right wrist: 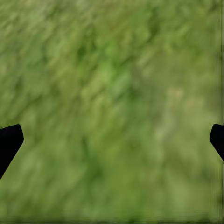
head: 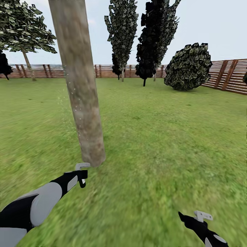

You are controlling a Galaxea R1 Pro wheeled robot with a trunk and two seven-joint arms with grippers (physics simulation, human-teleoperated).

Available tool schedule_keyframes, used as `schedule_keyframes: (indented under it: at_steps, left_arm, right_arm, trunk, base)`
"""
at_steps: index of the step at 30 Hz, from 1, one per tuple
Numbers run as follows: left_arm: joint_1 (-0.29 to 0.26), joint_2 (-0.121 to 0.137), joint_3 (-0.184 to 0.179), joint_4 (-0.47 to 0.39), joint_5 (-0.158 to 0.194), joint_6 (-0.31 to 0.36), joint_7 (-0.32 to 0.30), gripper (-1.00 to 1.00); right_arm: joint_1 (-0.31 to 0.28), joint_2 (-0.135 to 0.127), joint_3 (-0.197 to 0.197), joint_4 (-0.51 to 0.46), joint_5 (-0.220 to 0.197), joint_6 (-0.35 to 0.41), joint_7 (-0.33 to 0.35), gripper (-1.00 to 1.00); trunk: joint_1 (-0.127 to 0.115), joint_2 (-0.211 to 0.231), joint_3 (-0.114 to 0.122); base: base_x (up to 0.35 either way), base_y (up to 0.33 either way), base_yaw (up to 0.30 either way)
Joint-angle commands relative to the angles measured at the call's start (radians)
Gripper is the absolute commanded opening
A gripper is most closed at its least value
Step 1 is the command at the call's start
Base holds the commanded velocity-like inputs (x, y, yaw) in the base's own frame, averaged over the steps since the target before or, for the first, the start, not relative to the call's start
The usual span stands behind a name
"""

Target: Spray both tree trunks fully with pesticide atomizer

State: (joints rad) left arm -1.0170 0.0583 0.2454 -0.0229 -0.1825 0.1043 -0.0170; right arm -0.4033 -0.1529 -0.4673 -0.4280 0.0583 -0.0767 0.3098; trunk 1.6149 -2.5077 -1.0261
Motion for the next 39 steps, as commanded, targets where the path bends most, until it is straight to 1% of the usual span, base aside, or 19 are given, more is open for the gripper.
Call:
schedule_keyframes:
  at_steps: [1, 6, 11, 13, 14, 15, 16, 17, 19, 21, 23, 25, 26, 28, 29, 30, 35, 38, 39]
  left_arm:
    - [0.0, 0.0, 0.0, 0.0, 0.0, 0.0, 0.0, -1.0]
    - [0.004, 0.0, 0.001, 0.0, 0.0, -0.005, -0.002, -1.0]
    - [0.006, 0.002, 0.003, -0.007, 0.0, -0.003, -0.009, -1.0]
    - [0.005, 0.019, 0.006, -0.036, 0.002, 0.004, -0.009, -1.0]
    - [0.004, 0.029, 0.007, -0.071, 0.002, 0.045, -0.008, -1.0]
    - [0.001, 0.036, 0.007, -0.118, 0.003, 0.118, -0.008, -1.0]
    - [0.0, 0.038, 0.007, -0.161, 0.003, 0.177, -0.009, -1.0]
    - [-0.001, 0.038, 0.006, -0.244, 0.002, 0.267, -0.009, -1.0]
    - [-0.002, 0.036, 0.005, -0.395, 0.002, 0.412, -0.009, -1.0]
    - [-0.006, 0.032, 0.002, -0.492, 0.001, 0.525, -0.009, -1.0]
    - [-0.026, 0.028, 0.002, -0.511, 0.0, 0.561, -0.008, -1.0]
    - [-0.082, 0.016, -0.001, -0.519, -0.001, 0.673, -0.008, -1.0]
    - [-0.096, 0.009, -0.003, -0.52, -0.001, 0.698, -0.008, -1.0]
    - [-0.13, -0.002, -0.013, -0.521, -0.002, 0.723, -0.008, -1.0]
    - [-0.155, -0.009, -0.025, -0.522, -0.002, 0.766, -0.008, -1.0]
    - [-0.163, -0.011, -0.031, -0.522, -0.002, 0.79, -0.008, -1.0]
    - [-0.196, -0.01, -0.045, -0.52, -0.004, 0.817, -0.008, -1.0]
    - [-0.198, -0.006, -0.081, -0.512, -0.003, 0.817, -0.008, -1.0]
    - [-0.197, 0.002, -0.097, -0.503, -0.003, 0.818, -0.008, -1.0]
  right_arm:
    - [0.0, 0.0, 0.0, 0.0, 0.0, 0.0, 0.0, 1.0]
    - [0.0, 0.0, -0.004, 0.002, -0.002, 0.0, 0.0, 1.0]
    - [0.0, 0.0, -0.004, 0.006, -0.002, 0.0, 0.0, 1.0]
    - [0.0, 0.0, -0.003, 0.007, -0.002, -0.001, 0.0, 1.0]
    - [0.0, 0.0, -0.003, 0.007, -0.002, -0.001, 0.0, 1.0]
    - [0.0, 0.0, -0.003, 0.008, -0.002, -0.001, 0.0, 1.0]
    - [0.0, 0.0, -0.003, 0.008, -0.002, -0.001, 0.0, 1.0]
    - [0.0, 0.0, -0.004, 0.008, -0.002, -0.002, 0.0, 1.0]
    - [0.0, 0.0, -0.004, 0.008, -0.002, -0.002, 0.0, 1.0]
    - [0.0, 0.0, -0.004, 0.008, -0.002, -0.002, 0.0, 1.0]
    - [0.0, -0.001, -0.004, 0.008, -0.002, -0.002, 0.0, 1.0]
    - [0.0, -0.001, -0.005, 0.008, -0.002, -0.002, 0.0, 1.0]
    - [0.0, -0.001, -0.005, 0.008, -0.002, -0.002, 0.0, 1.0]
    - [0.0, -0.001, -0.005, 0.008, -0.002, -0.002, 0.0, 1.0]
    - [0.0, -0.001, -0.005, 0.008, -0.002, -0.002, 0.0, 1.0]
    - [0.0, -0.001, -0.005, 0.008, -0.002, -0.002, 0.0, 1.0]
    - [0.0, -0.001, -0.005, 0.006, -0.002, -0.002, 0.0, 1.0]
    - [0.0, -0.002, -0.005, 0.002, -0.002, -0.002, 0.0, 1.0]
    - [0.0, -0.002, -0.005, 0.001, -0.002, -0.002, 0.0, 1.0]
  trunk:
    - [0.0, 0.0, 0.0]
    - [0.0, 0.0, 0.0]
    - [0.0, 0.0, 0.0]
    - [0.0, 0.0, 0.0]
    - [0.0, 0.0, 0.0]
    - [0.0, 0.0, 0.0]
    - [0.0, 0.0, 0.0]
    - [0.0, 0.0, 0.0]
    - [0.0, 0.0, 0.0]
    - [0.0, 0.0, 0.0]
    - [0.0, 0.0, 0.0]
    - [0.0, 0.0, 0.0]
    - [0.0, 0.0, 0.0]
    - [0.0, 0.0, 0.0]
    - [0.0, 0.0, 0.0]
    - [0.0, 0.0, 0.0]
    - [0.0, 0.0, 0.0]
    - [0.0, 0.0, 0.0]
    - [0.0, 0.0, 0.0]
  base:
    - [-0.123, -0.03, 0.0]
    - [-0.03, -0.007, -0.134]
    - [-0.002, 0.0, -0.029]
    - [0.0, 0.0, -0.002]
    - [0.0, 0.0, 0.0]
    - [0.0, 0.0, 0.0]
    - [0.0, 0.0, 0.0]
    - [0.0, 0.0, 0.0]
    - [0.0, 0.0, 0.0]
    - [0.0, 0.0, 0.0]
    - [0.0, 0.0, 0.0]
    - [0.0, 0.0, 0.0]
    - [0.0, 0.0, 0.0]
    - [0.0, 0.0, 0.0]
    - [0.0, 0.0, 0.0]
    - [0.0, 0.0, 0.0]
    - [0.0, 0.0, 0.0]
    - [0.0, 0.0, -0.007]
    - [0.0, 0.0, -0.171]
